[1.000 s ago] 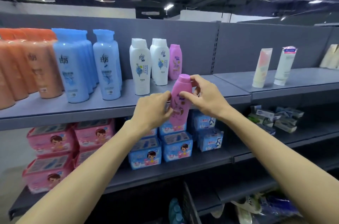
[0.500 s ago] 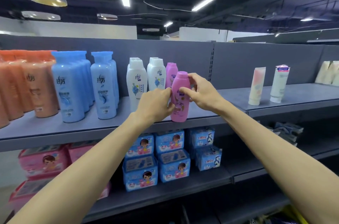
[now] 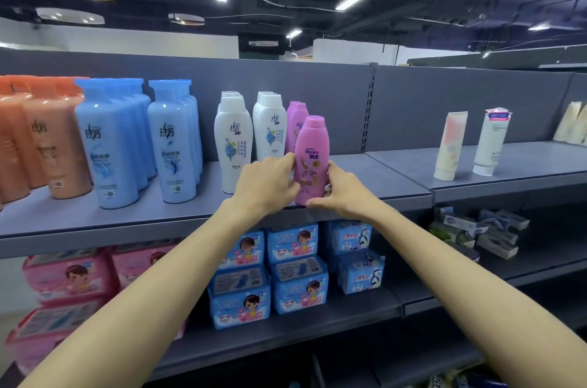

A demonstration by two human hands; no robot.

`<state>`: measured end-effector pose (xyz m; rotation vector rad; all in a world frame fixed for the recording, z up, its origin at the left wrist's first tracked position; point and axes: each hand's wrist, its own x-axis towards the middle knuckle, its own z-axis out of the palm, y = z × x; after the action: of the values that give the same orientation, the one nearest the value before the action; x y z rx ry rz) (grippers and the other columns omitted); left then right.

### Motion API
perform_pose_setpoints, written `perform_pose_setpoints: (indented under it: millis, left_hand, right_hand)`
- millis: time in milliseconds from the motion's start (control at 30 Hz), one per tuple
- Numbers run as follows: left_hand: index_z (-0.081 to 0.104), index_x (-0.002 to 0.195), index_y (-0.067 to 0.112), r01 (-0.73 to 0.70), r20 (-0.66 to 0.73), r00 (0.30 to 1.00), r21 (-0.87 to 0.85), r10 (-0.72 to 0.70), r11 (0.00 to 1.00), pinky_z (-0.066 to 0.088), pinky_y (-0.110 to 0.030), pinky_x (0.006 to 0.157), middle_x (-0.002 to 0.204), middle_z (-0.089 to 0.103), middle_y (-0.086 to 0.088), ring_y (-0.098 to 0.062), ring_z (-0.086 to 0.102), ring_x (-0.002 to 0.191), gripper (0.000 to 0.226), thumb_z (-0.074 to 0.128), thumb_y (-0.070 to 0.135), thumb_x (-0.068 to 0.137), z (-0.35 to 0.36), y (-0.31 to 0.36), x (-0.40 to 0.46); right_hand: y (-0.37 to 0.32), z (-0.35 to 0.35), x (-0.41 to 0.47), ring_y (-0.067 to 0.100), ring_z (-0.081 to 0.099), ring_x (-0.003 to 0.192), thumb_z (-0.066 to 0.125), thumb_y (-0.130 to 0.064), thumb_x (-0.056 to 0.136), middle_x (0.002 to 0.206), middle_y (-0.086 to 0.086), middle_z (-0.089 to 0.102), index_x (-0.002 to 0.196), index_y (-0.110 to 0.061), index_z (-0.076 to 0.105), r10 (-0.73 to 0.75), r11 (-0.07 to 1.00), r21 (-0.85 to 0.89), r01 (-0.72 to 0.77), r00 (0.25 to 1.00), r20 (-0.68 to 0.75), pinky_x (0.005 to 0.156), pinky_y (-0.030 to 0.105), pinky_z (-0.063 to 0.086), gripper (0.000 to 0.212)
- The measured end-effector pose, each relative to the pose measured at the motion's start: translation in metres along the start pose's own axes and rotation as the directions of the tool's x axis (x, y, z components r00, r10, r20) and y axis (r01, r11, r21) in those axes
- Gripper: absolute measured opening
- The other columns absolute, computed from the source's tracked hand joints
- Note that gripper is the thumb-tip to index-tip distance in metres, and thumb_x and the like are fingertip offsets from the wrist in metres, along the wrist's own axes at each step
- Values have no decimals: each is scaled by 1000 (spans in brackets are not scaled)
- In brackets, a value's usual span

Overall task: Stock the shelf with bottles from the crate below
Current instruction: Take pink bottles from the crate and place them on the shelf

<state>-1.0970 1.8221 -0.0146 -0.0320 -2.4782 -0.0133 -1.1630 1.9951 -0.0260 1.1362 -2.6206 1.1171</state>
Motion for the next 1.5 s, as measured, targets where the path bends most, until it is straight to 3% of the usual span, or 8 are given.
perform_pose_setpoints:
  millis: [67,200,433,733,1033,1233,1500]
  left_hand:
    - [51,104,19,1,13,1000,-2,-1,1000,52,-41,69,103,68,1,-29,64,85,25,48,34,85,5,-1,2]
    - [51,105,19,14,27,1000,5,-14,1000,53,-41,70,103,68,-1,-30,64,83,26,48,35,85,15,-3,7]
    - [48,100,16,34,32,999,26,-34,999,51,-40,68,91,65,-5,-32,60,77,22,49,34,86,25,2,21]
    - [46,98,15,71,58,995,67,-75,995,46,-38,66,89,62,-7,-34,58,76,21,50,33,87,37,7,40]
    - [48,101,17,85,65,994,100,-92,991,37,-33,61,92,63,-4,-25,48,70,23,49,37,90,52,4,55]
    - [47,101,17,101,61,992,110,-109,989,41,-35,64,94,64,-5,-32,59,82,23,49,36,87,68,-3,67]
    - [42,96,17,130,68,988,126,-139,984,40,-35,61,92,63,-4,-32,59,81,22,49,36,87,86,-16,81]
  right_hand:
    - [4,1,3,10,62,90,81,-26,80,112,0,64,134,-20,45,14,1000,16,-14,1000,-6,80,22,48,65]
    - [10,-3,12,4,59,80,81,-27,80,107,-1,65,132,-20,45,11,1000,-14,-11,1000,14,65,14,44,64]
    - [25,-10,28,4,58,74,80,-28,81,101,-5,62,134,-21,43,18,999,-33,-17,999,32,61,13,43,64]
    - [45,-20,53,7,59,74,82,-29,78,112,1,64,127,-19,46,10,1000,-11,-10,1000,14,74,27,51,62]
    - [62,-20,76,6,57,71,82,-27,79,111,1,62,127,-17,47,-15,1000,-8,15,1000,16,67,20,46,60]
    - [72,-19,94,8,59,70,82,-26,79,110,0,63,125,-17,48,-25,1000,1,25,999,23,68,22,48,58]
    - [81,-15,123,10,60,66,82,-23,78,102,-2,65,117,-18,50,-24,1000,6,24,999,37,68,24,50,51]
